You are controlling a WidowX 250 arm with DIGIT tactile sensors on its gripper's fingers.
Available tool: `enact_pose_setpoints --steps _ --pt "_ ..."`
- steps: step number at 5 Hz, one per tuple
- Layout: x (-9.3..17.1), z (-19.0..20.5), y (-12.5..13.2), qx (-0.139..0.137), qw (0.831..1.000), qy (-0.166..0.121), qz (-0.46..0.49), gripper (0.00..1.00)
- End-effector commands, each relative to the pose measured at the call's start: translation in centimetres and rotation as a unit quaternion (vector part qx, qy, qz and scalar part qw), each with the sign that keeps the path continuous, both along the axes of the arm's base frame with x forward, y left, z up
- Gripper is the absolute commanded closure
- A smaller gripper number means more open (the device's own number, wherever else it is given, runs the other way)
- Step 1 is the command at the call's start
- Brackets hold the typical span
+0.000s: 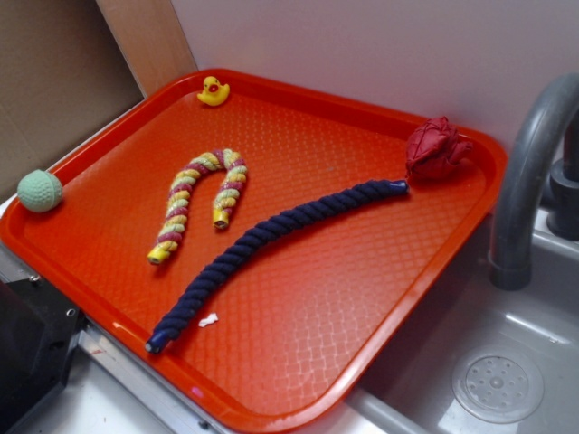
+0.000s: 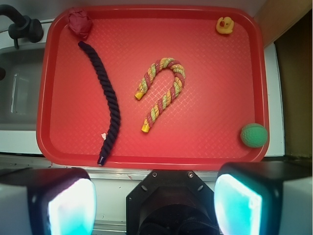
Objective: Grab the green ball.
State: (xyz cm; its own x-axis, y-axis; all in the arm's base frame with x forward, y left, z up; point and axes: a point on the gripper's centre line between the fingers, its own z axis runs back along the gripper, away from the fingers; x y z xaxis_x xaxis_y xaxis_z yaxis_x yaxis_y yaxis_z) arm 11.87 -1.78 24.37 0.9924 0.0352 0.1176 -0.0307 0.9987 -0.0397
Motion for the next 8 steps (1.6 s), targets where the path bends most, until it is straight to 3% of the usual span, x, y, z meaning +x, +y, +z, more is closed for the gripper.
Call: enact_pose_setpoints --steps 1,2,3,4,5,6,7,8 --pt "0.0 0.0 0.0 0.0 1.0 0.0 0.0 0.0" --pt "5.0 -5.0 5.0 0.033 0.991 -0.015 0.125 0.0" --pt "9.0 -9.7 11.0 0.023 0.967 -0.055 0.249 0.0" --pt "8.0 -14.6 16.6 0.023 0.927 -0.071 0.368 0.0" --pt "4.3 -17.4 18.2 0.032 0.875 -0.044 0.48 0.0" --pt "1.2 -17.2 15.8 0.039 0.809 -0.026 0.586 0.0" --pt "0.8 -15.3 13.9 0.047 0.836 -0.027 0.546 0.0" --pt "0.0 -14.7 13.7 0.062 0.834 -0.013 0.548 0.0"
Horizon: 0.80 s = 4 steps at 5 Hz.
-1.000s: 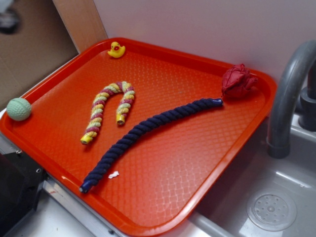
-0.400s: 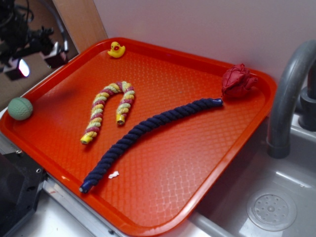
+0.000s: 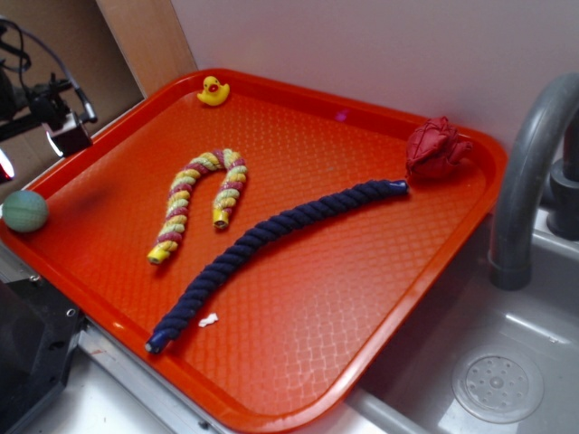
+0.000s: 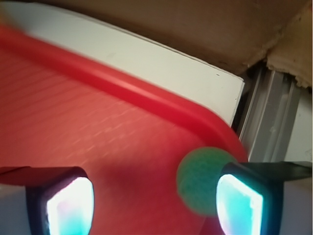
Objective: Grab the green ball.
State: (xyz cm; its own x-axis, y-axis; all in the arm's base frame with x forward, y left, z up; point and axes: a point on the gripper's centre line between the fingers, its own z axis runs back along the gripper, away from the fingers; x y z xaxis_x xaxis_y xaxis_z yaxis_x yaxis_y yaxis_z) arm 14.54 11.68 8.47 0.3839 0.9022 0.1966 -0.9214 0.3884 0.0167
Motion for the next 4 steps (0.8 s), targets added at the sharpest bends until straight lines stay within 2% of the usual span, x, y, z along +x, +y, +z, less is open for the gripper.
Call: enact_pose_setpoints --steps 1,2,3,4 --pt "-3.2 0.2 0.4 0.028 0.999 0.037 -0.004 0.0" --pt "-4.5 -0.4 1.3 0.06 0.997 0.053 0.001 0.0" --pt "-3.9 -2.5 2.7 0.069 0.996 0.059 -0.009 0.0" --pt "-3.4 -3.9 2.6 0.069 0.995 0.071 -0.025 0.42"
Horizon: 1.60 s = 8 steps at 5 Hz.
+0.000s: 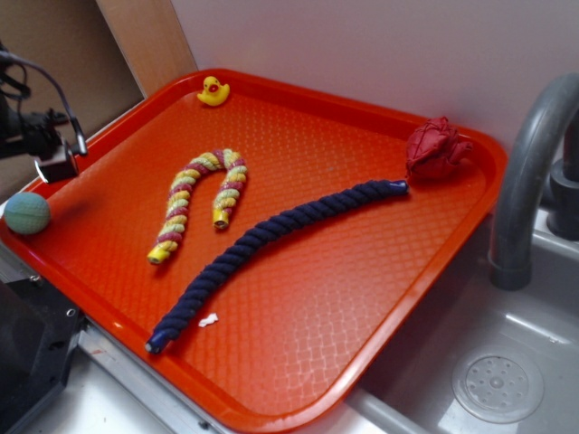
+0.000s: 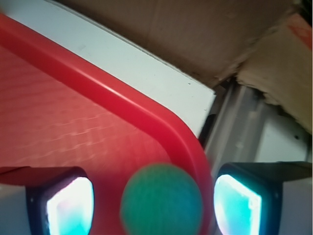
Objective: Grab the green ball.
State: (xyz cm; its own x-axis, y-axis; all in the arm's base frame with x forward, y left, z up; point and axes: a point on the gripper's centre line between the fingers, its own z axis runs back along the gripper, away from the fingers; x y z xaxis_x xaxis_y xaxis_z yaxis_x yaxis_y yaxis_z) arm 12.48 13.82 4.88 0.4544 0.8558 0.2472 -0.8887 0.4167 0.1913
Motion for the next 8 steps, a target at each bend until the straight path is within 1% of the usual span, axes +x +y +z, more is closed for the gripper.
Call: enact_pose_setpoints --steps 1,2,3,4,5,6,7,8 --pt "-1.6 -1.3 0.1 0.014 1.0 0.005 0.01 1.0" --pt "-1.8 -0.9 -0.8 0.002 1.0 0.009 0.017 1.0" --pt "-1.3 0.6 -1.6 -0.025 0.999 0.014 0.03 1.0" --pt "0.6 3.3 -2.4 -0.057 0.998 -0.011 0.028 1.0" --pt "2.3 6.2 -3.8 -0.073 0.997 -0.034 0.0 1.0" --pt "3.7 10.2 -6.3 -0.106 0.987 -0.055 -0.106 1.0" --pt "5.2 13.8 -9.1 -0.115 0.964 -0.072 -0.231 1.0" --pt "6.8 16.8 -8.9 -0.172 0.926 -0.054 -0.33 1.0"
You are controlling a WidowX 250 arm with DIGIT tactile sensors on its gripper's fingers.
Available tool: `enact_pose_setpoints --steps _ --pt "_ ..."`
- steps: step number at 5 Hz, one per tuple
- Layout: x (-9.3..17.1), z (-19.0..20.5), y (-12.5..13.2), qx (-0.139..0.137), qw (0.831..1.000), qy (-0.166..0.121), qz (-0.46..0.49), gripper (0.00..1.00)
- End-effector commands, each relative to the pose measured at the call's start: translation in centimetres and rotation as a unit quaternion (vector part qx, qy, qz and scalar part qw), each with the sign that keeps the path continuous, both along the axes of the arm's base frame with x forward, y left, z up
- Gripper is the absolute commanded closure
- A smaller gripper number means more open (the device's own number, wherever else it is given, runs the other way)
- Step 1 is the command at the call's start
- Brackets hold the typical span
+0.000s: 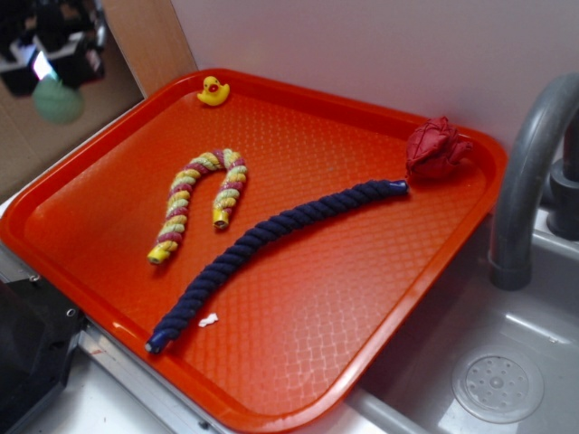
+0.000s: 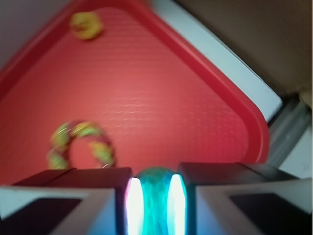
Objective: Grab the green ball.
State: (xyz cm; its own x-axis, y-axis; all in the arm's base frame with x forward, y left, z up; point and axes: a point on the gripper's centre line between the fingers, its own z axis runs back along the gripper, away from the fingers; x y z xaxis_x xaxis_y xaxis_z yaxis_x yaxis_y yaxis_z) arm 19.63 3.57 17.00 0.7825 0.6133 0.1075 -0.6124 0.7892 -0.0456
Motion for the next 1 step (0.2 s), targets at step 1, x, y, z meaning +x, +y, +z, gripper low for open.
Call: enact_pose_setpoints --steps 1 --pt "1.01 4.12 3.13 -0.02 0.99 -0.006 -0.137 1.0"
